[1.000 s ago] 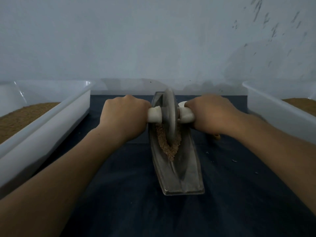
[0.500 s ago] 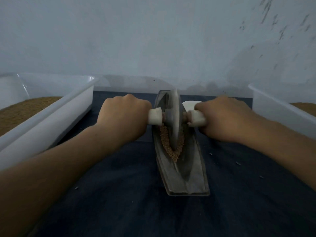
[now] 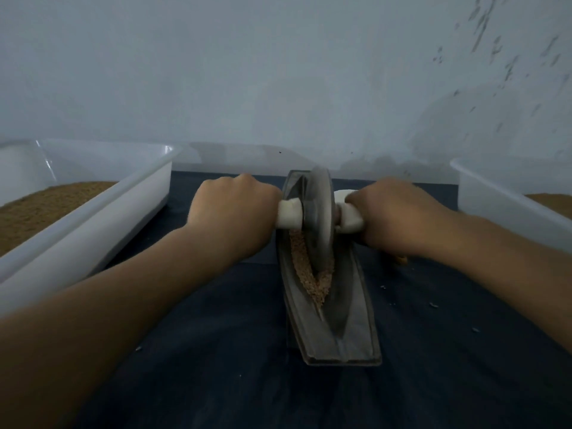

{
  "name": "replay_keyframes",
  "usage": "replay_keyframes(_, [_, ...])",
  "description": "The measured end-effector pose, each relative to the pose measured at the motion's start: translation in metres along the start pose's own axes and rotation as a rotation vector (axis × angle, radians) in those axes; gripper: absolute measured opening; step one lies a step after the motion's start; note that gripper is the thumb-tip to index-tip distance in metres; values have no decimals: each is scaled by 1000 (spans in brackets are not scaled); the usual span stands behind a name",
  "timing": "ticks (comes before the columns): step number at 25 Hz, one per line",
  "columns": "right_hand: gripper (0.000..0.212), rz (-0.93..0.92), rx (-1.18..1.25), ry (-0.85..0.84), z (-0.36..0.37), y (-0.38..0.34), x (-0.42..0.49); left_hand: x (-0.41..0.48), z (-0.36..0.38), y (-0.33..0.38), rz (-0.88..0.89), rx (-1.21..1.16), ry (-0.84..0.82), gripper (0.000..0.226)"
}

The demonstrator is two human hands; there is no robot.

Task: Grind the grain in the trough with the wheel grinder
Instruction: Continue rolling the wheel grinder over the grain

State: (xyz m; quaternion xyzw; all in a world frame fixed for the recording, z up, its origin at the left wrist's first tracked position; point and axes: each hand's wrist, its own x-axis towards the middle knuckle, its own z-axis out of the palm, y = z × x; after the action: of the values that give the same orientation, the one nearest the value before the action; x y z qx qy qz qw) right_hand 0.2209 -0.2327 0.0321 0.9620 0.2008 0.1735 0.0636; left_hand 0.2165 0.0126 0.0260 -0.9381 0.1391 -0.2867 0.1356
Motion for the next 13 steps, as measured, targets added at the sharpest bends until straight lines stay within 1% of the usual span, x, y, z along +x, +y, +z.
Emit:
replay_keyframes(1, [19,70,-7,-38,-1,-2,13,13,-1,4,-37,-24,-17,7])
replay_keyframes(2, [12,123,-19,-62,-4,-3,23,26,-4,7,-46,-36,-52,10])
replay_keyframes(3, [11,157,-18,-94,-5,-3,29,36,-7,9,-27,-47,-86,14])
replay_keyframes(5, [15,116,-2,-141,-6,2,21,38,-12,1,52,-69,-170,17])
replay_keyframes(6, [19,48,-21,-89,-7,3,8,27,-12,-6,96,-101,-207,16])
replay_keyframes(7, [23,-39,-79,9,-5,6,-5,12,-8,-13,127,-128,-217,13])
replay_keyframes(9, [29,-109,-176,200,3,7,-24,-11,-1,-17,147,-118,-139,18])
replay_keyframes(10, [28,-83,-158,181,3,5,-23,-9,0,-15,138,-102,-118,19])
replay_keyframes(11, [24,-19,-82,137,2,3,-16,0,-1,-11,107,-89,-112,15])
replay_keyframes(12, [19,76,-12,35,-1,-2,-4,13,-4,-7,71,-62,-123,9])
replay_keyframes(13, [14,134,1,-47,-3,-5,10,26,-7,-2,34,-49,-145,9])
